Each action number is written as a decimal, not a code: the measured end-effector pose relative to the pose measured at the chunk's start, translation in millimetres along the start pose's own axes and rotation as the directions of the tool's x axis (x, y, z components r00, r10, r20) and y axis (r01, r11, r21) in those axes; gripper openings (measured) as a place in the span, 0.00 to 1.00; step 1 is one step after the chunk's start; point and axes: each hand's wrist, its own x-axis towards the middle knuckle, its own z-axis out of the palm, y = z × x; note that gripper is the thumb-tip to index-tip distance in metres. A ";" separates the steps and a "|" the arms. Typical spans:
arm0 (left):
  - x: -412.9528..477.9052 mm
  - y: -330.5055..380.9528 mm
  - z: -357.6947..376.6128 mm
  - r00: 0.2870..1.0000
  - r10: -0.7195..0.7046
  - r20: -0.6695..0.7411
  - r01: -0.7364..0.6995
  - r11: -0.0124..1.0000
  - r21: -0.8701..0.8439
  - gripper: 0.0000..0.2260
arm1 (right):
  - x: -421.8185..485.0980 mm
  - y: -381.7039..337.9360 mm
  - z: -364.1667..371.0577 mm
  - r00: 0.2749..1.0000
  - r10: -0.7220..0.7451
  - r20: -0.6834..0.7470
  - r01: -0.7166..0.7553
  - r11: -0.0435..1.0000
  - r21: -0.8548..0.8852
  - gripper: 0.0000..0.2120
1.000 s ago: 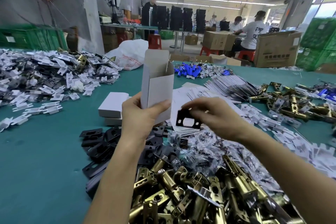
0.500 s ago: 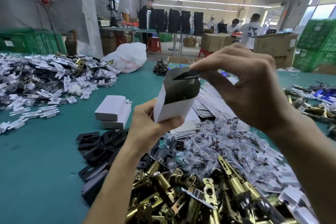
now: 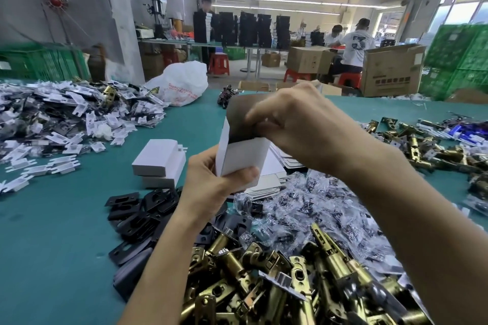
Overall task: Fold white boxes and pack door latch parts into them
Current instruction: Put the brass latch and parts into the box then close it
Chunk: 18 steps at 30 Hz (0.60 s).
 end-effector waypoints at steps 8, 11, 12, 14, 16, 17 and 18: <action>3.1 0.2 -4.8 0.977 -0.100 -0.189 0.090 0.994 -0.062 0.14 | -30.4 74.5 28.0 0.907 0.392 0.157 -0.398 0.917 0.013 0.10; 3.0 0.2 -4.6 0.978 -0.102 -0.183 0.090 0.993 -0.070 0.15 | -52.4 95.8 67.8 0.738 0.501 0.453 -0.508 0.853 -0.116 0.07; 3.2 0.5 -4.4 0.980 -0.099 -0.172 0.088 0.993 -0.072 0.15 | -59.3 100.3 80.2 0.709 0.514 0.483 -0.514 0.845 -0.146 0.07; 3.4 0.4 -4.0 0.985 -0.095 -0.145 0.084 0.993 -0.078 0.17 | -69.3 107.0 98.6 0.658 0.537 0.527 -0.531 0.828 -0.181 0.14; 3.9 -0.6 -3.4 0.987 -0.108 -0.120 0.098 0.992 -0.083 0.14 | -74.9 109.7 106.7 0.641 0.536 0.549 -0.576 0.809 -0.118 0.14; 4.0 -1.0 -3.0 0.987 -0.113 -0.111 0.104 0.991 -0.082 0.12 | -75.7 110.0 107.1 0.647 0.536 0.542 -0.602 0.796 -0.069 0.14; 4.0 -1.4 -2.7 0.988 -0.114 -0.104 0.107 0.991 -0.077 0.11 | -75.7 110.6 106.3 0.658 0.538 0.527 -0.620 0.784 -0.026 0.15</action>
